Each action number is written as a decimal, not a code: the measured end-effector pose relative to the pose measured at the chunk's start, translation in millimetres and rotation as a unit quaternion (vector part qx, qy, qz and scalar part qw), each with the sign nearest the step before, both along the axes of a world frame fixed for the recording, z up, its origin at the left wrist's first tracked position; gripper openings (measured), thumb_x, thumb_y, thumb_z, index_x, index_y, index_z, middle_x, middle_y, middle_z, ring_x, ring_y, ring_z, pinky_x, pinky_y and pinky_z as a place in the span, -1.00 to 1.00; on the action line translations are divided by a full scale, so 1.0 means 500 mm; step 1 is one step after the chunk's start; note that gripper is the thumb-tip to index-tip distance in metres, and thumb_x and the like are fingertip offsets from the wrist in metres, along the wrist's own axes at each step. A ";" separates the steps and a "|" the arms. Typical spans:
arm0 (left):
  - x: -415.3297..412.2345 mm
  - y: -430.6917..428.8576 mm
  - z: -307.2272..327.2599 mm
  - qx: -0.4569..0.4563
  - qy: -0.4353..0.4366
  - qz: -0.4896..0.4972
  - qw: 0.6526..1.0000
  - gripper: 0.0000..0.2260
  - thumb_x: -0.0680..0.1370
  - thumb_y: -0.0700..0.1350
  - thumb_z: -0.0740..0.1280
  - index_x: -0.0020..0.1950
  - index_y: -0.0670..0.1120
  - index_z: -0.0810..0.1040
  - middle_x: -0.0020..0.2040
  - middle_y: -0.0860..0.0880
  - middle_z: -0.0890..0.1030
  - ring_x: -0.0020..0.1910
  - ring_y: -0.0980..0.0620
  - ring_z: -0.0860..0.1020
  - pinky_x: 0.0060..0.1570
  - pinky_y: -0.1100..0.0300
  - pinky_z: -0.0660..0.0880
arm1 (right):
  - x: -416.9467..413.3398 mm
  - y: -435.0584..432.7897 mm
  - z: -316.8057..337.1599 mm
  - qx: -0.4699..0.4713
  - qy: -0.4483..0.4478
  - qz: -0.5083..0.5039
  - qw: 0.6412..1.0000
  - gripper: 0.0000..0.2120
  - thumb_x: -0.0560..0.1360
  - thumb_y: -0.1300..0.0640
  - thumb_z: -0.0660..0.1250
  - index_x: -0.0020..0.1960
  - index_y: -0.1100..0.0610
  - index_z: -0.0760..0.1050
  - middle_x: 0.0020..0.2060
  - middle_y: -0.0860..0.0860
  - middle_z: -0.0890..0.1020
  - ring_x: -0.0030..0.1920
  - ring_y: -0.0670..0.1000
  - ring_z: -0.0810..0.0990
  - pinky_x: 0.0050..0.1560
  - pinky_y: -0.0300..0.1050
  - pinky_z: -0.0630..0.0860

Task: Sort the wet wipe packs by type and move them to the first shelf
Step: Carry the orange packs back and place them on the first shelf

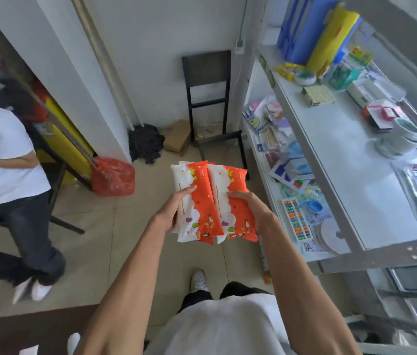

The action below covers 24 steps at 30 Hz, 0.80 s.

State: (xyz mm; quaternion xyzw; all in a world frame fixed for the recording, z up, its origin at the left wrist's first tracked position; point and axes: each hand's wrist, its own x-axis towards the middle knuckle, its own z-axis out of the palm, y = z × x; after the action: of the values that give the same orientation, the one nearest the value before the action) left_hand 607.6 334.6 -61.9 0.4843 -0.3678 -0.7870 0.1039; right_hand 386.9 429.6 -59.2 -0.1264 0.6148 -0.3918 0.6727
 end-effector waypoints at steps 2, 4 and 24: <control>-0.026 -0.045 0.006 0.004 -0.002 -0.006 1.000 -0.63 0.58 0.18 0.35 0.26 -0.01 0.64 0.18 -0.17 0.72 0.12 -0.20 0.69 0.15 -0.08 0.60 | -0.018 -0.036 -0.006 -0.003 -0.002 -0.023 1.000 -0.44 0.40 -0.03 0.55 0.36 0.06 0.53 0.18 0.22 0.70 0.10 0.24 0.71 0.06 0.22 0.68; -0.061 -0.085 0.009 0.012 0.008 -0.023 1.000 -0.64 0.59 0.16 0.34 0.27 -0.03 0.64 0.15 -0.15 0.74 0.04 -0.15 0.72 0.07 -0.04 0.61 | -0.046 -0.061 -0.014 -0.001 -0.005 -0.052 0.999 -0.40 0.39 -0.02 0.56 0.39 0.05 0.52 0.21 0.22 0.69 0.10 0.25 0.70 0.03 0.20 0.68; -0.792 -0.385 0.033 -0.071 -0.005 -0.329 0.942 -0.64 0.61 0.13 0.34 0.33 -0.02 0.59 0.20 -0.17 0.71 0.10 -0.17 0.71 -0.02 0.01 0.66 | -0.565 -0.161 -0.032 -0.053 0.008 -0.366 0.929 -0.44 0.40 -0.05 0.54 0.35 0.08 0.53 0.10 0.20 0.73 0.00 0.21 0.74 -0.07 0.12 0.69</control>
State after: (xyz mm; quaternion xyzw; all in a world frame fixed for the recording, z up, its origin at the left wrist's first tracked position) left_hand 211.5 142.2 -45.4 0.3317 -0.5621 -0.7466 -0.1290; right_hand 104.2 349.4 -75.3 0.0689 0.6019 -0.6421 0.4698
